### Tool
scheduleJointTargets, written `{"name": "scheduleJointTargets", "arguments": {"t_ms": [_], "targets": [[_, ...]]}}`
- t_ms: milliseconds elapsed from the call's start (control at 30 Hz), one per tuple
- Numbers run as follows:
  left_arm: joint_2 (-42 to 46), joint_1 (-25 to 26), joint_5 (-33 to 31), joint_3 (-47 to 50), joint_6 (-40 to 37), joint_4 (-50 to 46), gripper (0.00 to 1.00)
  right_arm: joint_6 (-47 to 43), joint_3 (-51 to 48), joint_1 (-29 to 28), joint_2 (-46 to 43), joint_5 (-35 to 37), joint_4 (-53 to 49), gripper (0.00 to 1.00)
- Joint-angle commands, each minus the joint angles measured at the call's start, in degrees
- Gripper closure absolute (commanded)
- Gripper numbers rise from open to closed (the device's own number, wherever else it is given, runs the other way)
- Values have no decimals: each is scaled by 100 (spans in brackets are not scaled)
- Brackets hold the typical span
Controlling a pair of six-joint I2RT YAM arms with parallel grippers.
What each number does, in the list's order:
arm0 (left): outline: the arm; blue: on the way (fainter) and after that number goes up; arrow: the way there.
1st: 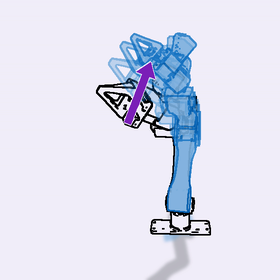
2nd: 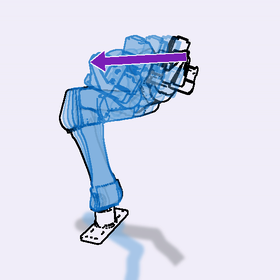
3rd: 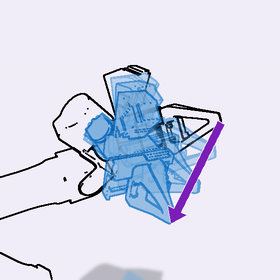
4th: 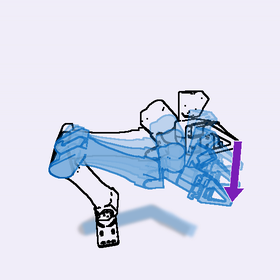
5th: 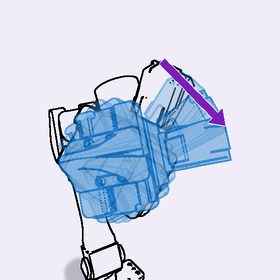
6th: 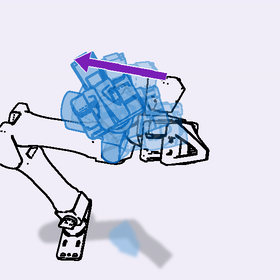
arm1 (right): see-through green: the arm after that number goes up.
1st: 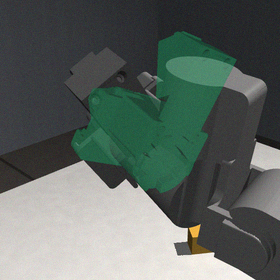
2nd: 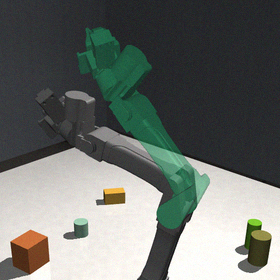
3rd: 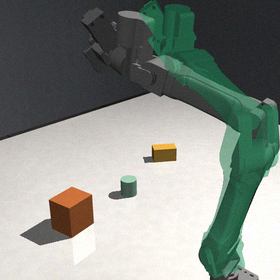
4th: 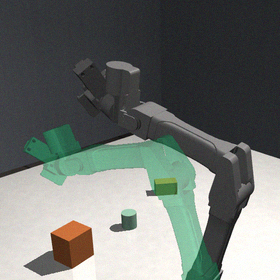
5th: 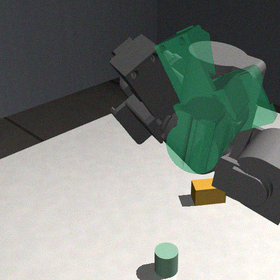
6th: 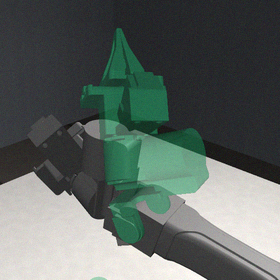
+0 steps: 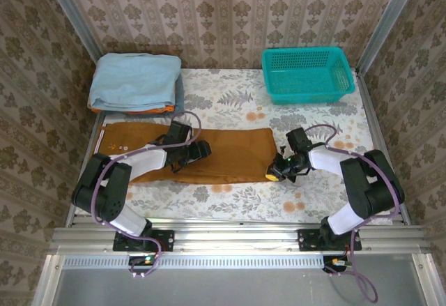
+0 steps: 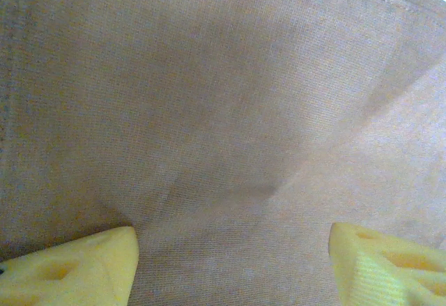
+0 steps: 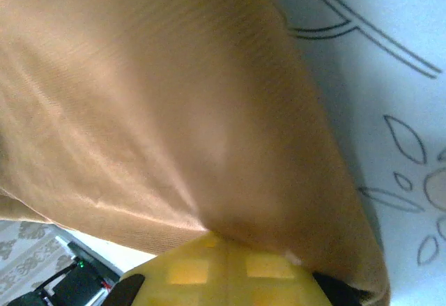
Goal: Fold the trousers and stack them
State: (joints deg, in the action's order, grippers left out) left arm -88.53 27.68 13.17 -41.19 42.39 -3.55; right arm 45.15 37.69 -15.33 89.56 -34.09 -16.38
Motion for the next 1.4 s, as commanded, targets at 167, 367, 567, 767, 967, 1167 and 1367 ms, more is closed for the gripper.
{"name": "scheduleJointTargets", "arguments": {"t_ms": [167, 367, 567, 767, 967, 1167, 1367], "targets": [[75, -53, -55, 471, -11, -73, 27, -413, 139, 230, -206, 22, -492, 100], [131, -48, 18, 429, -150, -130, 27, -649, 1501, 268, -712, 133, -1174, 100], [113, -44, 19, 471, -121, -77, 27, -871, 2799, 269, 742, 994, -1411, 100], [173, -49, -6, 531, -154, -128, 27, -993, 3297, 281, 1932, 1808, -1842, 100], [184, -52, 50, 593, -149, -136, 27, -1271, 3417, 338, 2056, 1921, -1968, 100], [358, -46, 98, 605, -69, -115, 27, -1714, 3272, 434, 977, 1392, -2160, 68], [389, -53, 164, 509, -147, -249, 26, -1695, 2016, 544, 182, 1286, -1817, 42]]}}
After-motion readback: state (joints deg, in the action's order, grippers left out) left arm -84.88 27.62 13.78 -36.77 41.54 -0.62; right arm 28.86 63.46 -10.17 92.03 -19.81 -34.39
